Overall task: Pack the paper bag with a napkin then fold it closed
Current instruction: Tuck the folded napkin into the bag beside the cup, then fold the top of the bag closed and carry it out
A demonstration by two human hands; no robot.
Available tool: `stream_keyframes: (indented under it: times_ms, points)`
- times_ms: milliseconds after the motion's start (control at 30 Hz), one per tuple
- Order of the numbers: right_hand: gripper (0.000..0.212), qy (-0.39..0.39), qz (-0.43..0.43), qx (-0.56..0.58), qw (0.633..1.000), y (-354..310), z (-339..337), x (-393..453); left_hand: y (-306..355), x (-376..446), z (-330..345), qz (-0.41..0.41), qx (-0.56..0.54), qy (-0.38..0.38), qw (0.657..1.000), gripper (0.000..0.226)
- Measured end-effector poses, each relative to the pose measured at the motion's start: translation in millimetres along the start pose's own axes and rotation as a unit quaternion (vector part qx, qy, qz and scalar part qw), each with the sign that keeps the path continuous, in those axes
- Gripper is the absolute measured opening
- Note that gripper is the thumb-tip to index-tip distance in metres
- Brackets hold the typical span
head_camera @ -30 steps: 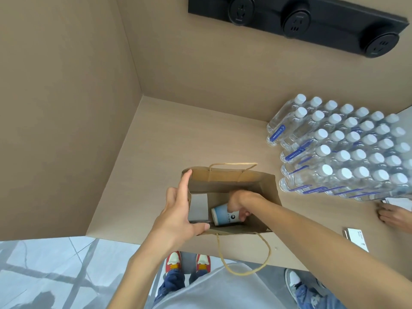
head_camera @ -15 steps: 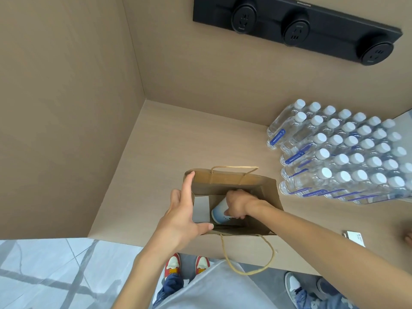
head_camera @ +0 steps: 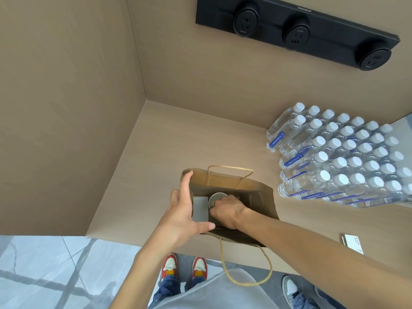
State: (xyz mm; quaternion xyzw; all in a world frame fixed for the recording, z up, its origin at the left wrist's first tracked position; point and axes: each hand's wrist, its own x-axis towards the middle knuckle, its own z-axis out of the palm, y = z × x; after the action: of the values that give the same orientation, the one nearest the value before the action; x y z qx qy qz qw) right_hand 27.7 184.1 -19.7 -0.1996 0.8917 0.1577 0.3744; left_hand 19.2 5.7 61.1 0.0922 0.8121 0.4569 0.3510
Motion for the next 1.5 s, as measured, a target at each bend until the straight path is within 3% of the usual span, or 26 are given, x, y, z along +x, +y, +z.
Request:
stream_keyframes:
  times_ms: [400,533,667,833,1000,1167,1233,1333,1433,1500]
  points:
    - [0.027,-0.013,0.026,0.007,1.0,4.0,-4.3,-13.7,-8.6,5.9,-1.5,0.02,-0.043,-0.003,0.999,0.13]
    - [0.024,0.009,0.051,0.086,0.995,12.6,-14.8,-33.1,-6.4,9.0,-2.9,0.023,-0.04,-0.008,0.999,0.128]
    - [0.027,0.024,0.084,0.247,0.965,23.0,-31.4,-65.6,-5.5,10.7,-3.5,0.031,-0.027,-0.005,0.999,0.125]
    - [0.014,0.061,0.059,0.539,0.838,32.4,-55.5,-114.2,-5.1,11.6,-8.9,0.083,-0.005,0.002,0.997,0.111]
    - [0.017,0.193,0.007,0.746,0.638,57.1,-58.1,-184.0,-3.2,5.8,-23.0,0.078,-0.031,0.019,0.996,0.09]
    - [0.028,0.313,0.129,0.824,0.454,85.7,-20.1,-205.7,-6.6,3.2,-38.8,-0.009,-0.122,0.074,0.99,0.057]
    - [0.03,0.308,0.195,0.828,0.427,92.9,0.8,-194.5,-11.1,6.9,-40.7,-0.043,-0.141,0.096,0.984,0.053]
    - [0.04,0.244,0.26,0.83,0.429,92.7,26.3,-168.1,-15.5,16.5,-38.5,-0.119,-0.151,0.079,0.978,0.06]
    - [0.052,0.154,0.273,0.841,0.441,84.0,40.9,-142.0,-13.7,26.4,-33.3,-0.174,-0.175,0.039,0.968,0.075]
    - [0.061,0.112,0.268,0.855,0.429,79.2,45.2,-127.1,-10.1,31.4,-29.6,-0.185,-0.202,0.007,0.962,0.076]
